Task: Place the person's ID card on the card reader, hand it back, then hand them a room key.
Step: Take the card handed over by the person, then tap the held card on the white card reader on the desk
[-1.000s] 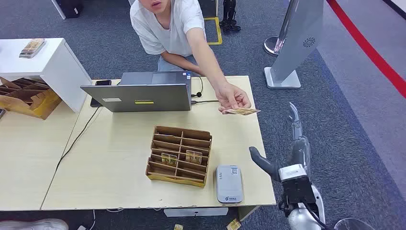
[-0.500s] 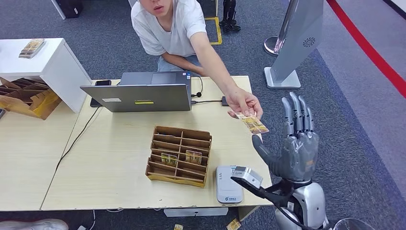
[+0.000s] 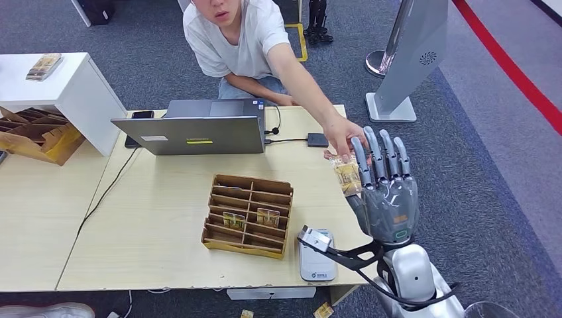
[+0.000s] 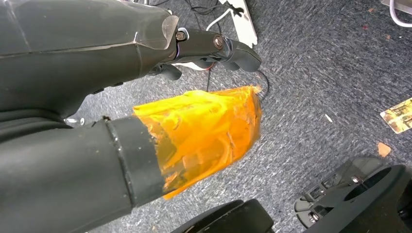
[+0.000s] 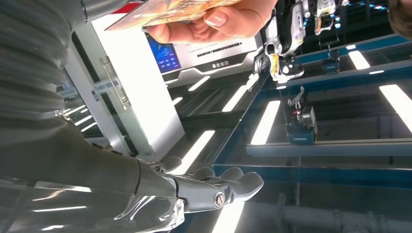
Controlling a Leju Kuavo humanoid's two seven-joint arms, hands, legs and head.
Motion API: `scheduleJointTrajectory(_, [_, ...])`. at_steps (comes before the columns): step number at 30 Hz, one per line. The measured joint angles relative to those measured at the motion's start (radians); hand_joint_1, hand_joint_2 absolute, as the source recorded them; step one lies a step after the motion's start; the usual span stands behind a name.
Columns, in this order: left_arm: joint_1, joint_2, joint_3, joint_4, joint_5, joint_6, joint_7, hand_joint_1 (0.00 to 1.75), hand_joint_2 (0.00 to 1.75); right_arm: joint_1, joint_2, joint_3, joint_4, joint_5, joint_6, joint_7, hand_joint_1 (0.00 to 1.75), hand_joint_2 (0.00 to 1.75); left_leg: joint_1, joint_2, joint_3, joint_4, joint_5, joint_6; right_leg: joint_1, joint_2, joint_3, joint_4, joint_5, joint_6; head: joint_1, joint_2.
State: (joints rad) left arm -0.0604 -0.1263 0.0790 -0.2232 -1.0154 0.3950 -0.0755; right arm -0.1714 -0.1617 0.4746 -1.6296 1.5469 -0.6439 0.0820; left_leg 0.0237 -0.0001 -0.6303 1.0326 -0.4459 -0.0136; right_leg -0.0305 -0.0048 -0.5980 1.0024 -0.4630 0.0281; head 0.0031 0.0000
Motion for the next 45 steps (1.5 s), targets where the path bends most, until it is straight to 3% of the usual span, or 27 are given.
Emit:
scheduleJointTrajectory(10, [0.000,0.000,0.005,0.000,0.004,0.000,0.000,0.00,0.00,-0.021,-0.010,0.023,0.032,0.000,0.004,0.008,0.05,1.75,0.000,0.000,0.000,0.000,0.000,0.000,0.000,0.000,0.000,0.000,0.000,0.000,0.000,0.000])
scheduleJointTrajectory(14, [0.000,0.000,0.014,0.000,0.005,0.000,0.000,0.00,0.00,-0.030,-0.011,0.034,0.045,-0.005,0.010,0.010,1.68,1.75,0.000,0.000,0.000,0.000,0.000,0.000,0.000,0.000,0.000,0.000,0.000,0.000,0.000,0.000])
scheduleJointTrajectory(15, [0.000,0.000,0.016,0.000,0.006,0.000,0.000,0.00,0.00,-0.032,-0.011,0.037,0.047,-0.008,0.011,0.011,1.74,1.75,0.000,0.000,0.000,0.000,0.000,0.000,0.000,0.000,0.000,0.000,0.000,0.000,0.000,0.000])
scheduleJointTrajectory(45, [0.001,0.000,0.027,0.000,0.008,0.009,-0.002,0.00,0.00,-0.044,-0.012,0.069,0.055,-0.104,0.008,-0.010,1.75,1.75,0.000,0.000,0.000,0.000,0.000,0.000,0.000,0.000,0.000,0.000,0.000,0.000,0.000,0.000])
